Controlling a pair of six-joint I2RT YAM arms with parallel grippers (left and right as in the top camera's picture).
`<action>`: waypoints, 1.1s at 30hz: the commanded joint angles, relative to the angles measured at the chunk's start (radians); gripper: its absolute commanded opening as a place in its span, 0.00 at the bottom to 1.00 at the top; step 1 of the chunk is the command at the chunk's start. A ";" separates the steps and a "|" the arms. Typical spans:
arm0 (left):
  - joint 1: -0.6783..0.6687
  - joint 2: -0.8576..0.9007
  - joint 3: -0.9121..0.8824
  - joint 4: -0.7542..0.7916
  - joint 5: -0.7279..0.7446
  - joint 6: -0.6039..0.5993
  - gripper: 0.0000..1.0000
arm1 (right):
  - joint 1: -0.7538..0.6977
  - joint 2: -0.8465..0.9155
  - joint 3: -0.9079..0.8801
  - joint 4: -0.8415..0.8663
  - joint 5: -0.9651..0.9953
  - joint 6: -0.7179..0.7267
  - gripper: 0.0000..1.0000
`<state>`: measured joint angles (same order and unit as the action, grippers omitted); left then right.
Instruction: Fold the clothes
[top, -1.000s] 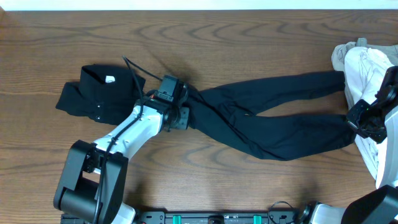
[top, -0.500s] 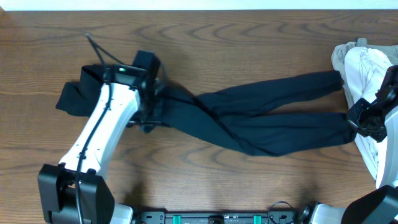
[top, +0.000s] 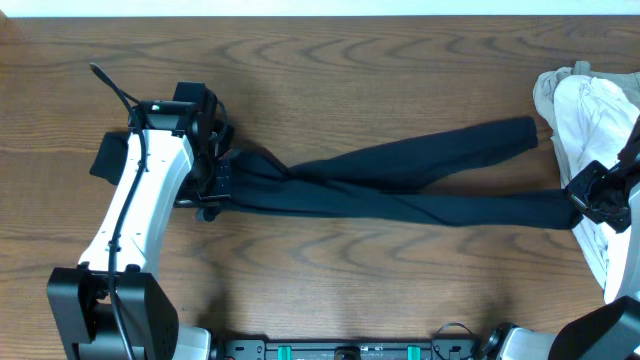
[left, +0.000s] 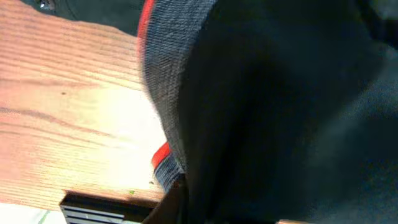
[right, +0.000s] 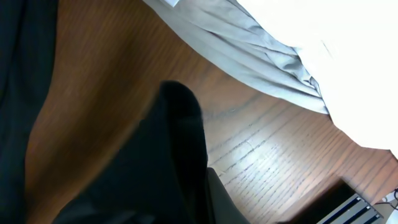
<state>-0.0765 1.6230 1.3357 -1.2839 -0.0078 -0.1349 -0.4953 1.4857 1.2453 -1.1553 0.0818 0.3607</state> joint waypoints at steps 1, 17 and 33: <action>0.008 -0.004 0.009 -0.007 -0.037 -0.009 0.30 | -0.013 -0.009 0.018 0.006 0.024 -0.010 0.04; -0.014 -0.002 0.008 0.144 0.182 0.040 0.54 | -0.013 -0.009 0.018 0.007 0.021 -0.010 0.05; -0.095 0.024 -0.004 0.242 0.232 0.079 0.58 | -0.016 -0.009 0.018 -0.108 -0.039 0.009 0.01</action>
<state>-0.1741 1.6344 1.3357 -1.0359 0.2230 -0.0765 -0.5011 1.4857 1.2453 -1.2369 0.0624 0.3580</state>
